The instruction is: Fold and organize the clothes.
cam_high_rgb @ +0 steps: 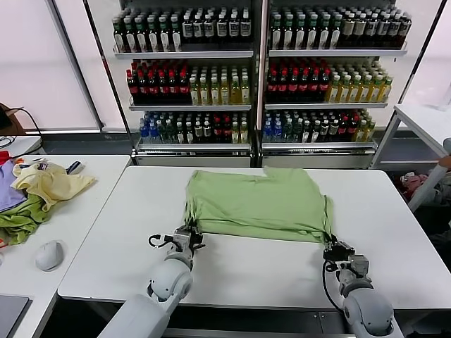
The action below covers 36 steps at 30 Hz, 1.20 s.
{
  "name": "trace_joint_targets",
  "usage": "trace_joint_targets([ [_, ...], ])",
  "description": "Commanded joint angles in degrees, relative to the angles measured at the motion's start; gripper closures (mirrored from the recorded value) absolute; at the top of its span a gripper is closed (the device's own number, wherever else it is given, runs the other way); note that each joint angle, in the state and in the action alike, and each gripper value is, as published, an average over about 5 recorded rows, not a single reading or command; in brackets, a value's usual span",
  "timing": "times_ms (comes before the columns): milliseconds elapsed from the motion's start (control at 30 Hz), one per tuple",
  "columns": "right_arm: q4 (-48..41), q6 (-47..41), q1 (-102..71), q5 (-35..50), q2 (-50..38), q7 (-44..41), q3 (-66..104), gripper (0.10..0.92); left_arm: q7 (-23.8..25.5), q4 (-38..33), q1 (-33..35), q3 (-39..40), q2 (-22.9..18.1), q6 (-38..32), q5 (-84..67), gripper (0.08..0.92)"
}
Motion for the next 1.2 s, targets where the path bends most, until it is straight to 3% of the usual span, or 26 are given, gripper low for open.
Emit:
trace_joint_targets([
  [33, 10.1, 0.5, -10.2, -0.3, -0.6, -0.5, 3.4, 0.871, -0.3, -15.3, 12.6, -2.8, 2.5, 0.3, 0.2, 0.896],
  [400, 20.1, 1.4, -23.7, -2.9, -0.4, -1.6, 8.1, 0.871, -0.4, -29.1, 31.3, -6.2, 2.8, 0.5, 3.2, 0.896],
  [600, 22.5, 0.6, -25.0, -6.0, -0.2, -1.3, 8.0, 0.862, 0.0, -32.3, 35.6, -7.2, 2.1, 1.1, 5.8, 0.896],
  [700, 24.0, 1.6, -24.9, -6.2, -0.2, -1.1, 8.3, 0.806, 0.1, -33.6, 36.2, -7.7, 2.4, 1.3, 7.1, 0.874],
  [967, 23.9, 2.9, -17.9, -1.6, -2.5, 1.5, 8.7, 0.574, 0.3, -33.4, 30.5, -10.6, 4.0, -0.3, 4.9, 0.665],
  [1200, 9.4, -0.2, 2.9, 3.0, -5.7, 3.3, 0.7, 0.375, 0.0, -21.2, 14.5, -8.9, 3.6, -1.0, -0.8, 0.457],
])
